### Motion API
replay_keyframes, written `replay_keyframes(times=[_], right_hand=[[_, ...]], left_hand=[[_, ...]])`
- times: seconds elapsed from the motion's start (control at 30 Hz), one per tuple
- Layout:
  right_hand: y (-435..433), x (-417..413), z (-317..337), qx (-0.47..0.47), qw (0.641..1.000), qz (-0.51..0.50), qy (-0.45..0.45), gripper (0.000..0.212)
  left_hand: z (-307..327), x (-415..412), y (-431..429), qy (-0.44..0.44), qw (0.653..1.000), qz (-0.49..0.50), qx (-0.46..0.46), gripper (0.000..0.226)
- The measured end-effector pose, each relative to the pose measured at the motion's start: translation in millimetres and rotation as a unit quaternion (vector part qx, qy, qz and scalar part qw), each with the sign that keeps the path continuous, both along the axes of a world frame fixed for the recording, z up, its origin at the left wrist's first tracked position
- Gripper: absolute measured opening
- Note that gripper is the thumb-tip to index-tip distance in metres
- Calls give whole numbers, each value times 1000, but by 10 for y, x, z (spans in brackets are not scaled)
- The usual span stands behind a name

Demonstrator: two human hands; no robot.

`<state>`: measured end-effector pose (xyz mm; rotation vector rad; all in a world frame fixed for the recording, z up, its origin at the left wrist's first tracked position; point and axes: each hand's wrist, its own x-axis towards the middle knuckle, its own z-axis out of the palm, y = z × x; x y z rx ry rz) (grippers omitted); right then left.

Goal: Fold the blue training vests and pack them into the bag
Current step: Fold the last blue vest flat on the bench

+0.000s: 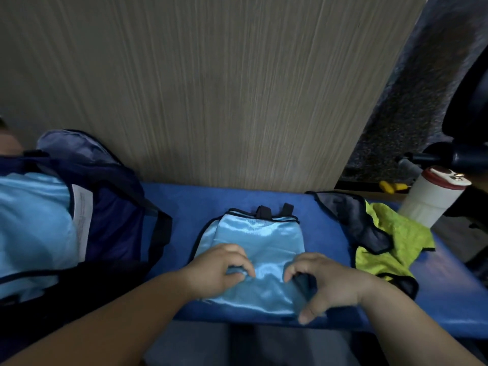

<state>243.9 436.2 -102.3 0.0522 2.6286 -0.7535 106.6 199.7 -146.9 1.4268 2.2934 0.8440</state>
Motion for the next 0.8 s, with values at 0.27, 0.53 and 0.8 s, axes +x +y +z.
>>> replay_keyframes(times=[0.27,0.53,0.8], right_hand=[[-155,111,-133,111,992,4,62,69],[-81,173,-186,11,981,-97,165,11],[-20,121,-174,-35,972,-169,160,6]], left_hand=[[232,101,-77,-8,984,-56,-167,75],[174,145,-88,45,988,-22,-145,60],[342,67,2,59,984,75,-150,38]])
